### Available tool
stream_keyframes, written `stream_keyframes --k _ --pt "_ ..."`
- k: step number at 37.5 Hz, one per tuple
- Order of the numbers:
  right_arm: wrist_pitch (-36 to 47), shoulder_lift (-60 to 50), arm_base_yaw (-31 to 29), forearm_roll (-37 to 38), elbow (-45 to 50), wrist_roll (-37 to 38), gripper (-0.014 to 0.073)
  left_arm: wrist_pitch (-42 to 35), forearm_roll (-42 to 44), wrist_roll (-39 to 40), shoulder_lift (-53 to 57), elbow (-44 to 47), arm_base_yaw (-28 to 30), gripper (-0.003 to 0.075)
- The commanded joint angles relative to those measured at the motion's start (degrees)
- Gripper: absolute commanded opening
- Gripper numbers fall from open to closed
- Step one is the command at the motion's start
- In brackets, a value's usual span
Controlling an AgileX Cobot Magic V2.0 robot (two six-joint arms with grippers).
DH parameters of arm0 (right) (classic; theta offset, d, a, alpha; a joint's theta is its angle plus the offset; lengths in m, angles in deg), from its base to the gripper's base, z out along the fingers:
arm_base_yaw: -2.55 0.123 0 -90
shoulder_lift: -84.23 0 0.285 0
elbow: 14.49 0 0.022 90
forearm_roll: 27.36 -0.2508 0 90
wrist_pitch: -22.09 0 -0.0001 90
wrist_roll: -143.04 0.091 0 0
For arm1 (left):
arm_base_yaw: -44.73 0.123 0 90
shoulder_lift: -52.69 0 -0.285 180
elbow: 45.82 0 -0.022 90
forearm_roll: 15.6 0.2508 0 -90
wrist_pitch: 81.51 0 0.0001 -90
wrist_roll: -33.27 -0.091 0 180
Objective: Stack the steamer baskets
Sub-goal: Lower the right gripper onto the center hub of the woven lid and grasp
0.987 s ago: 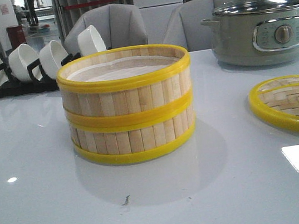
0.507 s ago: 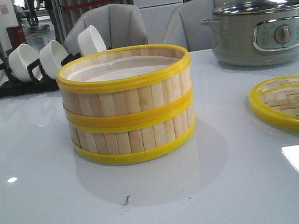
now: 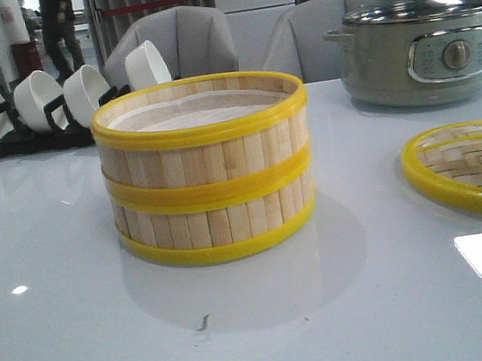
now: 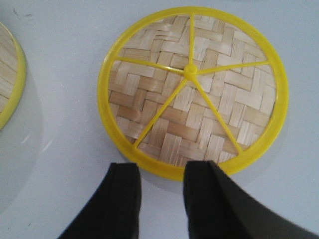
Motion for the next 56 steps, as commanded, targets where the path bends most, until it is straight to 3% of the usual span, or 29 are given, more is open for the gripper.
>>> stream_keyframes --k 1,14,27,56 --pt "3.8 4.7 0.0 1.9 -6.0 -0.3 0.0342 -4.8 0.1 0.4 -0.4 -1.6 0.1 0.0087" --pt "-2.5 22.7 -0.1 5.1 -20.3 -0.3 0.0342 -4.8 0.1 0.4 -0.4 -1.6 0.1 0.0087" --pt "-6.0 30.4 -0.1 6.8 -30.1 -0.3 0.0342 -4.8 0.1 0.4 -0.4 -1.6 0.1 0.0087" --pt "-7.8 31.9 -2.0 7.0 -31.0 -0.3 0.0342 -4.8 0.1 0.4 -0.4 -1.6 0.1 0.0087"
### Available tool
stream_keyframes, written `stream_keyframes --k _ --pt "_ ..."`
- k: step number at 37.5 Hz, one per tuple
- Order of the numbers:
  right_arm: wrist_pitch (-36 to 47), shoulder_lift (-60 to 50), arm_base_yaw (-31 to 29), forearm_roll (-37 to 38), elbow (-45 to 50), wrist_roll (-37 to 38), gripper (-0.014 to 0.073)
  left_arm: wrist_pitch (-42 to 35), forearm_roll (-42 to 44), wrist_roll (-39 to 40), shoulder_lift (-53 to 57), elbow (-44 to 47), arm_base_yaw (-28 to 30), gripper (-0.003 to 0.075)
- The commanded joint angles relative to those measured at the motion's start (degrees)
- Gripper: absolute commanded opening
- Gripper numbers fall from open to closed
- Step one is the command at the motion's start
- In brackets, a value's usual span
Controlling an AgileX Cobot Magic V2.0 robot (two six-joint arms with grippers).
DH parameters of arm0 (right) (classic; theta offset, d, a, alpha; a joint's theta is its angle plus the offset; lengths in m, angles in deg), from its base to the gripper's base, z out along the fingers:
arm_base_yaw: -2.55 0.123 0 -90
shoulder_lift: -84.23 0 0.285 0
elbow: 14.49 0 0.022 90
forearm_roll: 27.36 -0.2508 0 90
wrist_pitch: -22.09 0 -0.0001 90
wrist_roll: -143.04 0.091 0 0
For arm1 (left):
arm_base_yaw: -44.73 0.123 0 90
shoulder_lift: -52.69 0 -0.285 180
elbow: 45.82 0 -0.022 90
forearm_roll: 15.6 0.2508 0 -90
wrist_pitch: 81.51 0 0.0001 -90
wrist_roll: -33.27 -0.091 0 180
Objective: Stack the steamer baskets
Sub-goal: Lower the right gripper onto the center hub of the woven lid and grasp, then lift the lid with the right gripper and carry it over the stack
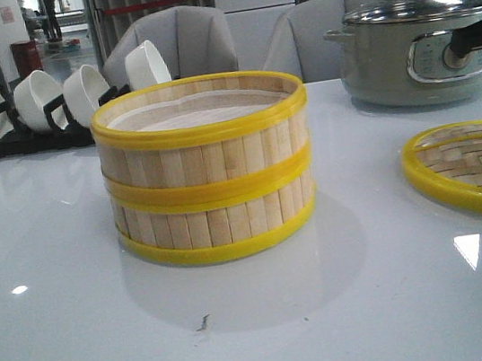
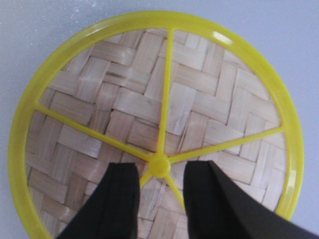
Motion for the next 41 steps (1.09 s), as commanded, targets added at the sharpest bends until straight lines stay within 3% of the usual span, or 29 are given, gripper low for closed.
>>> stream_keyframes --k 1,41 --pt "2.6 -2.1 -0.4 0.9 -2.0 -0.3 0.0342 -4.8 0.1 0.4 -0.4 -1.6 0.1 0.0087" --pt "4.9 1.9 -0.2 -0.5 -2.0 -0.2 0.0342 -4.8 0.1 0.4 -0.4 -1.6 0.1 0.0087"
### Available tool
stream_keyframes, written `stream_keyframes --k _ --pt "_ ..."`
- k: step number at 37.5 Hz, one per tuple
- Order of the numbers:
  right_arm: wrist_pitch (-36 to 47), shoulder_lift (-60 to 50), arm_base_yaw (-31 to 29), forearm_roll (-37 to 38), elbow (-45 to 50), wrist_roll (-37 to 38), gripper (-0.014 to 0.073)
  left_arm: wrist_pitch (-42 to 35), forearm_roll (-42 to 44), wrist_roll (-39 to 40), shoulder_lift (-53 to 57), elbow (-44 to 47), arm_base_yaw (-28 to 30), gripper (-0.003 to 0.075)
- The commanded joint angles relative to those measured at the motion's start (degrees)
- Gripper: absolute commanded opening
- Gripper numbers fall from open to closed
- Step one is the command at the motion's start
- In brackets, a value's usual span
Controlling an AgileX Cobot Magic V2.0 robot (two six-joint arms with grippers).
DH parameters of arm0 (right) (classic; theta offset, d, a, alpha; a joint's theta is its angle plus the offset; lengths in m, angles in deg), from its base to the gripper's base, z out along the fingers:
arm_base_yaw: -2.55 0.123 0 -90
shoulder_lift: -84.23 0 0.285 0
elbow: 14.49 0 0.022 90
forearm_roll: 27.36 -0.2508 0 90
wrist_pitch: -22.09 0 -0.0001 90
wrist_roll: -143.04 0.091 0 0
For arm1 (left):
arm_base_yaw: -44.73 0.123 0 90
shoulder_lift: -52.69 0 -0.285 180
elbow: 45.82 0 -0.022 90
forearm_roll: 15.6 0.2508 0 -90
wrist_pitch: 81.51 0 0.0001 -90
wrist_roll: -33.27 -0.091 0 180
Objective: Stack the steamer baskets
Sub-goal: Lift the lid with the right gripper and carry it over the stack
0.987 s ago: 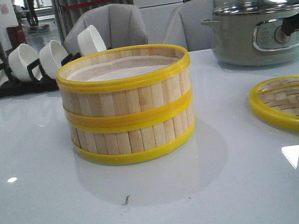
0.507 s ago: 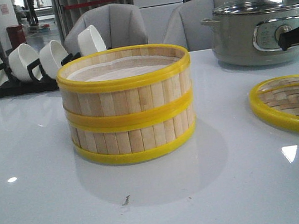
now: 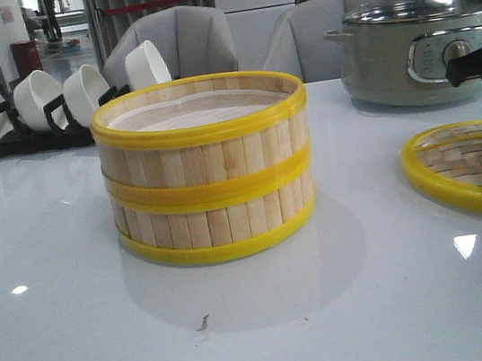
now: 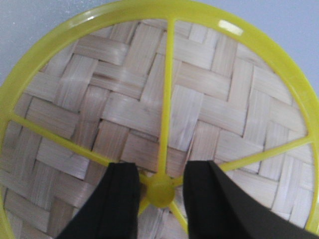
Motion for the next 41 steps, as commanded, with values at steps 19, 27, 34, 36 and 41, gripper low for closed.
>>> stream_keyframes --k 19,27,34,36,41 --pt "0.6 -2.8 0.1 0.0 -1.9 -0.2 0.0062 -4.8 0.1 0.4 -0.4 -1.6 0.1 0.0087" --pt "-2.7 -4.3 1.3 0.0 -5.0 -0.2 0.0056 -4.8 0.1 0.4 -0.4 -1.6 0.1 0.0087" --pt "-7.2 -7.4 4.0 0.0 -12.1 -0.2 0.0056 -4.8 0.1 0.4 -0.4 -1.6 0.1 0.0087" --pt "-8.5 -8.1 5.1 0.0 -15.1 -0.2 0.0056 -4.8 0.1 0.4 -0.4 -1.6 0.1 0.0087" --pt "-12.3 -8.5 8.6 0.0 -22.2 -0.2 0.0056 -4.8 0.1 0.4 -0.4 -1.6 0.1 0.0087"
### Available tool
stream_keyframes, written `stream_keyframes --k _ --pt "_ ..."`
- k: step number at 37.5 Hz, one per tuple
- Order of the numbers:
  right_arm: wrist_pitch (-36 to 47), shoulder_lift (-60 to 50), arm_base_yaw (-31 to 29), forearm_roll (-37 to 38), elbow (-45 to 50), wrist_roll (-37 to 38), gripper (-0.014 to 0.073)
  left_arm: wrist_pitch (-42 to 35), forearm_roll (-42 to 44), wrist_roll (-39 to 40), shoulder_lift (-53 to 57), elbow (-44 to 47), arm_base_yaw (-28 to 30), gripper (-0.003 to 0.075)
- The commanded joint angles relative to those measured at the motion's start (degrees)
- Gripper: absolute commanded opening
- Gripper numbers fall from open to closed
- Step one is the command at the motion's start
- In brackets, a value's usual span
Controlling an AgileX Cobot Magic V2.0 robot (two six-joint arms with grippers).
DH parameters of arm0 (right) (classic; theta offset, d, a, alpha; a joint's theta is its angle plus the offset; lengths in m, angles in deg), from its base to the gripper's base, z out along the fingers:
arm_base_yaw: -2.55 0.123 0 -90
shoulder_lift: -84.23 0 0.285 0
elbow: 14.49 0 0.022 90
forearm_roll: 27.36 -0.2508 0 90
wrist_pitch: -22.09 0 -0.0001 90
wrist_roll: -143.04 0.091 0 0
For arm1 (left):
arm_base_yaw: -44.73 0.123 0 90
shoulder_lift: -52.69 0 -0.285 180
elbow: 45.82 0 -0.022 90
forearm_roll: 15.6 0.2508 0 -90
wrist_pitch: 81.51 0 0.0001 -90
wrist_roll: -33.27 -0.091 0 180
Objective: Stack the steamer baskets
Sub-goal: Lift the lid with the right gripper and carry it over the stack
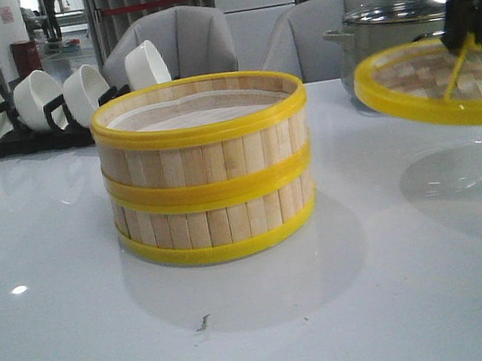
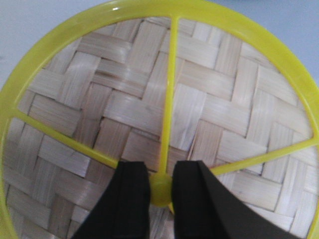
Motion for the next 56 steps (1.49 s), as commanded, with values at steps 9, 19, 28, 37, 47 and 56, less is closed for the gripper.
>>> stream_keyframes --k 9,19,28,37,47,56 --pt "-1.6 -2.6 11.9 0.0 -16.5 -0.2 0.0056 -4.8 0.1 0.4 -0.4 -1.6 0.1 0.0087" --pt "-5.5 7.1 22.9 0.0 -28.1 -0.3 0.0056 -4.8 0.1 0.4 -0.4 -1.6 0.1 0.0087" --pt "-7.4 13.0 27.2 0.0 -33.3 -0.3 0.0056 -4.8 0.1 0.4 -0.4 -1.6 0.1 0.0087" --pt "-7.5 14.3 28.7 0.0 -33.6 -0.3 0.0056 -4.8 0.1 0.4 -0.4 -1.6 0.1 0.0087" --pt "-7.2 14.4 29.1 0.0 -33.6 -0.3 0.0056 -4.8 0.1 0.4 -0.4 -1.6 0.1 0.0087" --pt "-7.0 14.4 29.1 0.0 -33.6 -0.3 0.0075 -4.8 0.1 0.4 -0.4 -1.6 0.1 0.0087"
